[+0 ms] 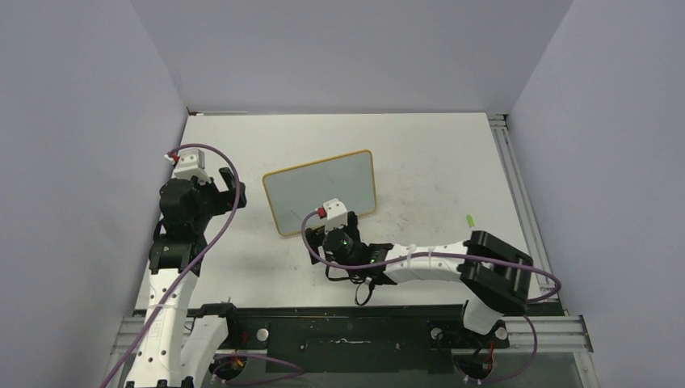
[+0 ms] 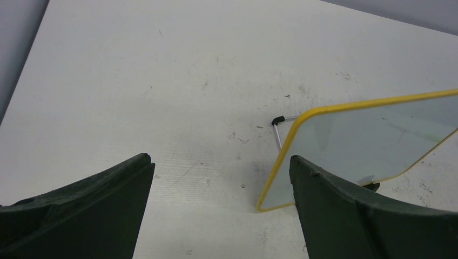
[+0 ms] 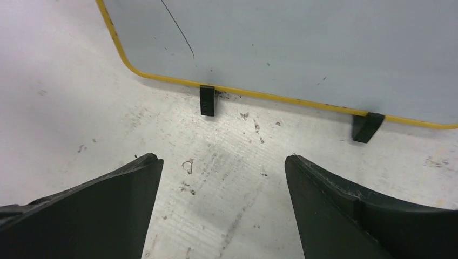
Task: Write a sentence on the whiteboard
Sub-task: Adjust the whiteboard stand at the center of the board, then open the whiteboard marker at the center of the board.
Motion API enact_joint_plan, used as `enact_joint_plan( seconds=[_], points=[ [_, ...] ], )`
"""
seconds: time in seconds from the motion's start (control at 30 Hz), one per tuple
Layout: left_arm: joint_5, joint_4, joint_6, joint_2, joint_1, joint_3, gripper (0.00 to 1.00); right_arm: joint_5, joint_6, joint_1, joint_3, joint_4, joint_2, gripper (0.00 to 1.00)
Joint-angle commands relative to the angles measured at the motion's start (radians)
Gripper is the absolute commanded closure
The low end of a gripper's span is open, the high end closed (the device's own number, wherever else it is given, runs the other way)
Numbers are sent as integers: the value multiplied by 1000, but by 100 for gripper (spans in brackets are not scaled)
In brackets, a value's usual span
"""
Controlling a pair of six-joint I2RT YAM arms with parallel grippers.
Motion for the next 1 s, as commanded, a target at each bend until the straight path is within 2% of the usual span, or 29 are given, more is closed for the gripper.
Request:
enact_joint_plan(
  seconds=[0.0,0.13,0.27,0.4,0.6,0.8,0.97],
  points=[
    [22,44,18,1,4,8,4,40,-21,-2,-23,-98,-191,12],
    [84,45,72,12,-10,12,4,-9,-18,-126,-18,-266,-334,12],
    [43,20,96,25,-72,15,4,-127,-39,-350,-1,-443,-450,13],
    [50,24,96,42,-80,17,4,-227,-74,-581,30,-570,-478,14],
    [56,20,89,43,-84,14,4,-333,-44,-898,19,-596,-438,17],
    [24,8,92,40,-104,13,4,-461,-9,-1240,-42,-542,-398,16],
    [-7,-2,96,45,-129,15,4,-522,-5,-1376,-82,-517,-304,17]
  ],
)
